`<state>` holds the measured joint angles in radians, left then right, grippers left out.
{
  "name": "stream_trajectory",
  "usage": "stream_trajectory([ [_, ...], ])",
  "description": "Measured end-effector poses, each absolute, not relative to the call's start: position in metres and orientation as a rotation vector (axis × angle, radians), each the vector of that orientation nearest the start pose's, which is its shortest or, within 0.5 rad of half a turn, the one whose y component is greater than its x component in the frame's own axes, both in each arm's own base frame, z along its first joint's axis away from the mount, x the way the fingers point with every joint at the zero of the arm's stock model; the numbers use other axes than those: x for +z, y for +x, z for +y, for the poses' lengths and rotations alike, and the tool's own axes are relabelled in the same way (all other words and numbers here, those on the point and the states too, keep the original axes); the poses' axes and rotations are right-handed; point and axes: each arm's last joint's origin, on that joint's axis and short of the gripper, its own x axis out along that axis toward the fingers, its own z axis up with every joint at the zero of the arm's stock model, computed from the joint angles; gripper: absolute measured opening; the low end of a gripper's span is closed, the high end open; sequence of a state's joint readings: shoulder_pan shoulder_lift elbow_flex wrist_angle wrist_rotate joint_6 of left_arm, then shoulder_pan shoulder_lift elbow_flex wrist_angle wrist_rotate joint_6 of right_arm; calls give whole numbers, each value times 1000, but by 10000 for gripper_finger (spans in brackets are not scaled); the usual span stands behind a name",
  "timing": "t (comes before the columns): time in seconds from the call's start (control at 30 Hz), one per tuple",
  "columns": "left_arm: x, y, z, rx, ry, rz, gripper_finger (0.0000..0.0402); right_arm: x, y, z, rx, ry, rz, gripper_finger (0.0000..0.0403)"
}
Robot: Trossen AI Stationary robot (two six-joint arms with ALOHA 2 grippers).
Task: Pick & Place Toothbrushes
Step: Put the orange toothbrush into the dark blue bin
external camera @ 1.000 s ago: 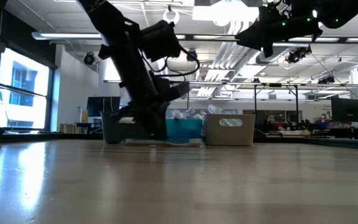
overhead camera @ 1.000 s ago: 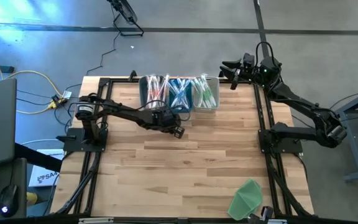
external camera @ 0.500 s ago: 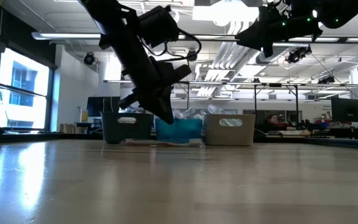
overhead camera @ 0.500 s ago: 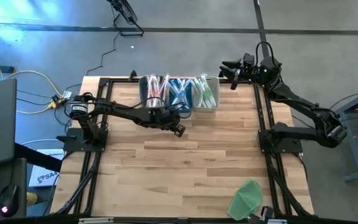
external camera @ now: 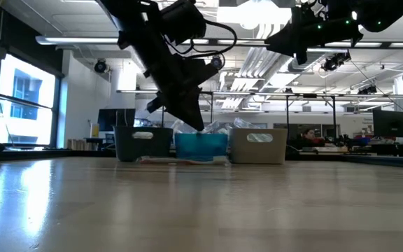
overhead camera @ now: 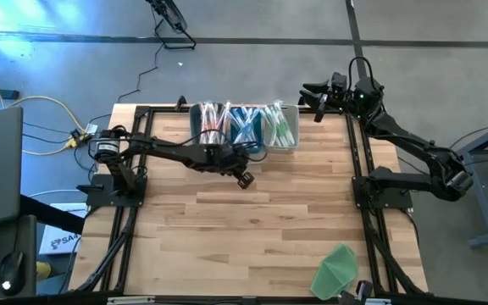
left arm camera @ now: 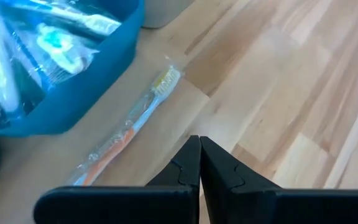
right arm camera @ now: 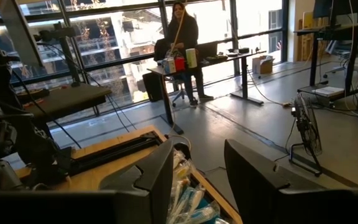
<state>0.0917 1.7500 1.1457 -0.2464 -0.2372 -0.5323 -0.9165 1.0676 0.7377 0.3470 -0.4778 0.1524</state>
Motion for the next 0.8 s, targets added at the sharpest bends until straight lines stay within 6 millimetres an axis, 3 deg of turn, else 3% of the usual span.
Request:
stream_trajectory([
  [0.27,210,360,55,336,-311,920,0,314,155,-180,-441,138,-47,136],
  [0.5,210,356,73,311,-325,930,0,314,155,-180,-441,128,-45,136],
  [0.8,210,356,76,237,-166,950,20,314,155,-180,-442,113,-41,136],
])
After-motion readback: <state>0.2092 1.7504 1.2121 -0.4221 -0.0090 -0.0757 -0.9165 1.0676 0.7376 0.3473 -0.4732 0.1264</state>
